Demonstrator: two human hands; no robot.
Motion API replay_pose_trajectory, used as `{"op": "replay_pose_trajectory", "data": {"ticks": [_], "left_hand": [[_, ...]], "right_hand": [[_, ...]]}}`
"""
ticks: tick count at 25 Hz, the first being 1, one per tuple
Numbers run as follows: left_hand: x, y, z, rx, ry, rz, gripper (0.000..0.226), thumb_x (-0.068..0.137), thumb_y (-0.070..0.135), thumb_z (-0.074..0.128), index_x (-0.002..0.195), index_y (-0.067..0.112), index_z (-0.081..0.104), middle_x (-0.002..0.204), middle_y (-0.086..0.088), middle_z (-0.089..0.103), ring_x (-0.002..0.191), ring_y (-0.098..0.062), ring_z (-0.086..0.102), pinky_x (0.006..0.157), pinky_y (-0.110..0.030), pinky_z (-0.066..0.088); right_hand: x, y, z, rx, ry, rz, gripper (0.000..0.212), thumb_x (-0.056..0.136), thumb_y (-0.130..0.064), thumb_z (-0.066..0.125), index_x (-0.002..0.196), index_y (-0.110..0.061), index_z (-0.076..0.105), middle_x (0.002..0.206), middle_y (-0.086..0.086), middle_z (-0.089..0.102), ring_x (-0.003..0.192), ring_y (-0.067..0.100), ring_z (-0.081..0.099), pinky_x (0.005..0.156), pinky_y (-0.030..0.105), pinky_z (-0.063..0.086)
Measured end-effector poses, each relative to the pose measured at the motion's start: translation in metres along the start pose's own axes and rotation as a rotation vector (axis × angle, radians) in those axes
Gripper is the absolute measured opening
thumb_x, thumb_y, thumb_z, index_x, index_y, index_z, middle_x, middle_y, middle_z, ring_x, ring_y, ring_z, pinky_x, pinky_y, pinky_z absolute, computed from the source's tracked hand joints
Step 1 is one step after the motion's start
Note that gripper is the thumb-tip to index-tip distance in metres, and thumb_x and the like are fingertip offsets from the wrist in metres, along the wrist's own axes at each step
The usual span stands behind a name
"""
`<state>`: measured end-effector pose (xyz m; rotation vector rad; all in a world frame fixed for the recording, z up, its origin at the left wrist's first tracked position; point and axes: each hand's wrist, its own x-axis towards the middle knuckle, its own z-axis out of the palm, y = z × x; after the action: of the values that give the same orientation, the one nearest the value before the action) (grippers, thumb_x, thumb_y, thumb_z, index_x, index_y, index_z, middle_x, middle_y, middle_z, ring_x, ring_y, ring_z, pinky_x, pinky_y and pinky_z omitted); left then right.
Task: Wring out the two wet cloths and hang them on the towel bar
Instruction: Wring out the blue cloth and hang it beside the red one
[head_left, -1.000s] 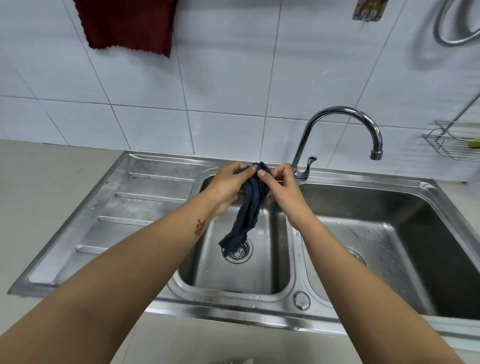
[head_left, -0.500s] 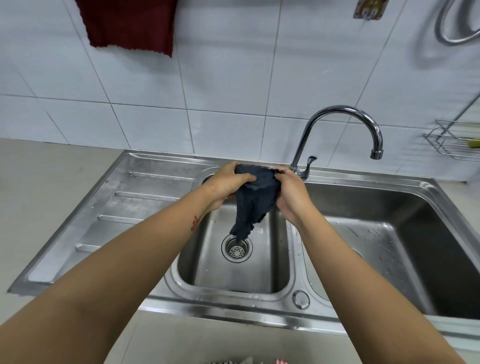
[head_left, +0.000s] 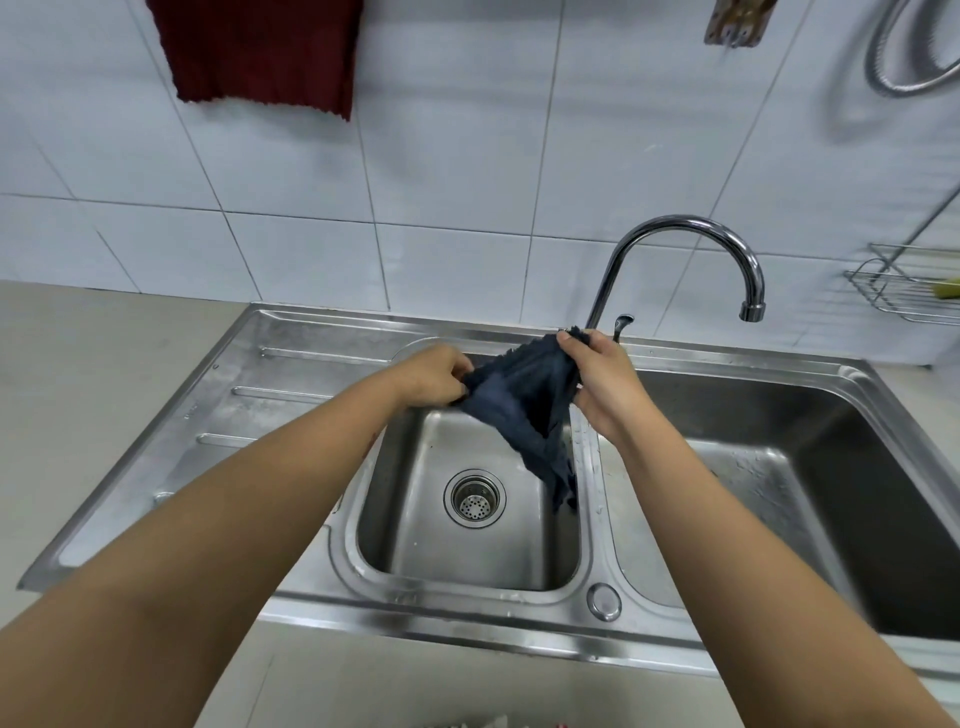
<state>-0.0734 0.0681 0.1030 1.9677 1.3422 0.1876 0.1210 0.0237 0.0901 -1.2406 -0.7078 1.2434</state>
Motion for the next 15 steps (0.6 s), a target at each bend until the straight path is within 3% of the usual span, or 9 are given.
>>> {"op": "replay_pose_trajectory", "data": {"ticks": [2,4,6,8,11,13,15], "left_hand": [[0.002,-0.002,0.002,0.004,0.081,-0.078,0.018,0.091,0.003,0.046,0.093,0.003,0.064,0.084,-0.011,0.060,0.080,-0.024,0.054,0.067,-0.028,0.042],[0.003,-0.003,0.004,-0.240,0.131,-0.130,0.020,0.098,0.010,0.040,0.092,0.010,0.060,0.088,-0.012,0.060,0.078,-0.025,0.056,0.067,-0.029,0.044],[0.003,-0.005,0.005,-0.339,0.188,-0.127,0.021,0.101,0.019,0.040,0.092,0.015,0.058,0.090,-0.012,0.062,0.079,-0.027,0.060,0.068,-0.030,0.048],[0.006,-0.015,0.001,-0.170,0.266,-0.069,0.025,0.099,0.029,0.046,0.098,0.009,0.060,0.095,-0.014,0.064,0.089,-0.030,0.060,0.078,-0.035,0.048],[0.007,-0.029,-0.013,-0.003,0.212,0.039,0.021,0.094,0.030,0.058,0.085,0.011,0.057,0.079,-0.003,0.057,0.075,-0.019,0.052,0.067,-0.030,0.040],[0.008,-0.034,-0.024,0.091,0.129,0.091,0.007,0.093,0.021,0.059,0.091,0.014,0.060,0.088,-0.003,0.061,0.084,-0.020,0.054,0.074,-0.030,0.041],[0.010,-0.037,-0.032,0.271,0.106,0.101,0.010,0.092,0.013,0.057,0.099,0.013,0.064,0.101,-0.006,0.066,0.095,-0.022,0.057,0.080,-0.029,0.042]], "right_hand": [[0.000,-0.004,-0.003,-0.033,-0.031,-0.015,0.008,0.096,-0.014,0.055,0.094,-0.010,0.062,0.089,0.006,0.070,0.083,0.016,0.067,0.081,0.034,0.055],[0.003,-0.008,-0.006,-0.095,-0.033,-0.046,0.011,0.096,-0.011,0.053,0.094,-0.012,0.064,0.094,0.008,0.068,0.091,0.021,0.065,0.090,0.040,0.052],[0.008,-0.011,-0.009,-0.208,0.008,-0.098,0.016,0.095,-0.005,0.051,0.095,-0.013,0.065,0.098,0.009,0.066,0.095,0.023,0.062,0.090,0.041,0.051],[0.014,-0.014,-0.015,-0.352,0.110,-0.157,0.014,0.093,-0.004,0.052,0.102,-0.010,0.061,0.102,0.009,0.064,0.096,0.024,0.062,0.085,0.037,0.051],[0.022,-0.015,-0.032,-0.535,0.271,-0.198,0.008,0.089,-0.011,0.060,0.093,-0.016,0.056,0.098,0.004,0.064,0.100,0.026,0.063,0.088,0.039,0.050],[0.025,-0.015,-0.039,-0.640,0.312,-0.226,0.007,0.087,-0.016,0.062,0.085,-0.020,0.057,0.094,0.002,0.066,0.099,0.027,0.063,0.089,0.041,0.049],[0.024,-0.017,-0.042,-0.729,0.330,-0.257,0.003,0.089,-0.017,0.060,0.087,-0.020,0.061,0.095,0.002,0.067,0.098,0.027,0.063,0.087,0.038,0.048]]}}
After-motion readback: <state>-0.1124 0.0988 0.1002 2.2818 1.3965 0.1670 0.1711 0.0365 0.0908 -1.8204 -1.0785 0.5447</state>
